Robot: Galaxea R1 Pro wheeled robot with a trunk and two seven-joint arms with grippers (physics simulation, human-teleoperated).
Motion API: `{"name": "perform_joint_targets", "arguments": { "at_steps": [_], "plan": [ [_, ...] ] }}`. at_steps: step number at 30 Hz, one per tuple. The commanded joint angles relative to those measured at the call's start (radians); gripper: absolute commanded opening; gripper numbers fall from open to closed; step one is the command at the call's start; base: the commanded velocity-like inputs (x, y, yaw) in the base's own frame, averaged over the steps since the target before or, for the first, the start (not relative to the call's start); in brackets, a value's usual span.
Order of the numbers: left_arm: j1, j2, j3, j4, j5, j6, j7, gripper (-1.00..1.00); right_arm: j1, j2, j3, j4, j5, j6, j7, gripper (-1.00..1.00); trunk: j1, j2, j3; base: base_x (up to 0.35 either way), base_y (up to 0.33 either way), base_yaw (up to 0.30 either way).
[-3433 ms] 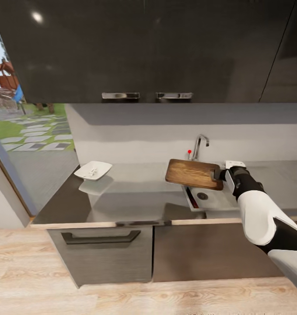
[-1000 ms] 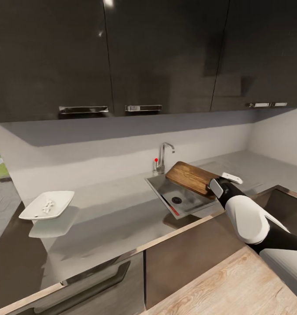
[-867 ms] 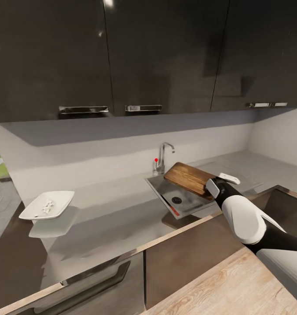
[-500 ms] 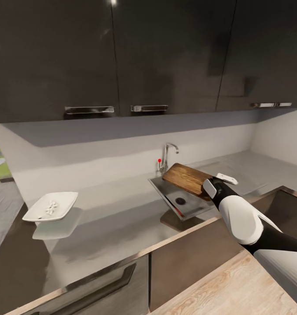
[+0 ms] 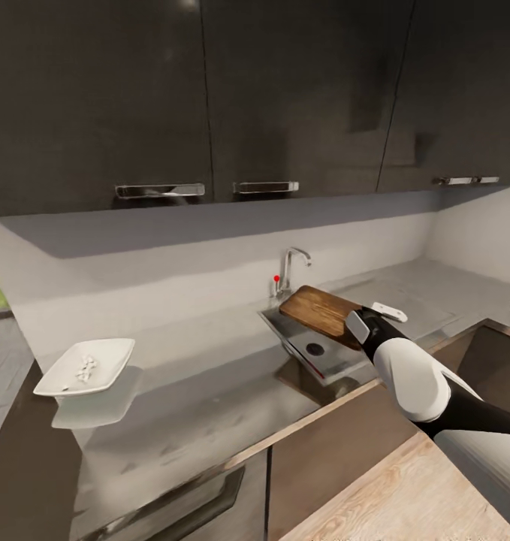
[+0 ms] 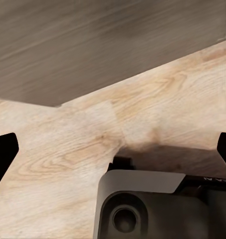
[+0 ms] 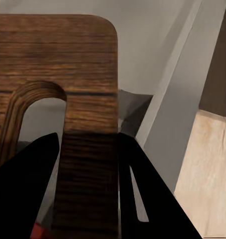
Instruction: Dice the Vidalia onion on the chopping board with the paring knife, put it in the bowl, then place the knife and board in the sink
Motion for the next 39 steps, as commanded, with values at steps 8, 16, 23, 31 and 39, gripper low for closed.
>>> {"name": "perform_joint_targets", "arguments": {
  "at_steps": [8,16,23,31,39],
  "plan": [
    [-0.002,0.000,-0.001,0.004,0.007,-0.007,0.000,1.00,0.001,0.017,-0.004,0.000,-0.084,0.009,-0.011,-1.00,0.000,-0.001,0.004,0.001,0.001,-0.247],
    [-0.002,0.000,-0.001,0.004,0.007,-0.007,-0.001,1.00,0.003,0.039,-0.004,0.050,-0.097,-0.033,-0.015,-1.00,0.000,-0.001,0.011,0.000,0.000,-0.150],
    [-0.002,-0.001,-0.001,0.004,0.007,-0.007,-0.002,1.00,0.003,0.046,0.000,0.083,-0.099,-0.071,-0.069,-1.00,0.000,-0.001,0.011,0.000,0.000,-0.008],
    [-0.002,-0.003,-0.002,0.004,0.007,-0.007,-0.002,1.00,0.003,0.072,0.000,0.078,-0.100,-0.071,-0.202,-1.00,0.000,-0.001,0.011,0.000,0.000,0.000],
    [-0.002,-0.003,-0.002,0.005,0.007,-0.007,-0.002,1.00,0.002,0.118,-0.002,0.064,-0.098,-0.068,-0.253,-1.00,0.000,-0.001,0.011,0.000,0.000,0.000]
  ]
}}
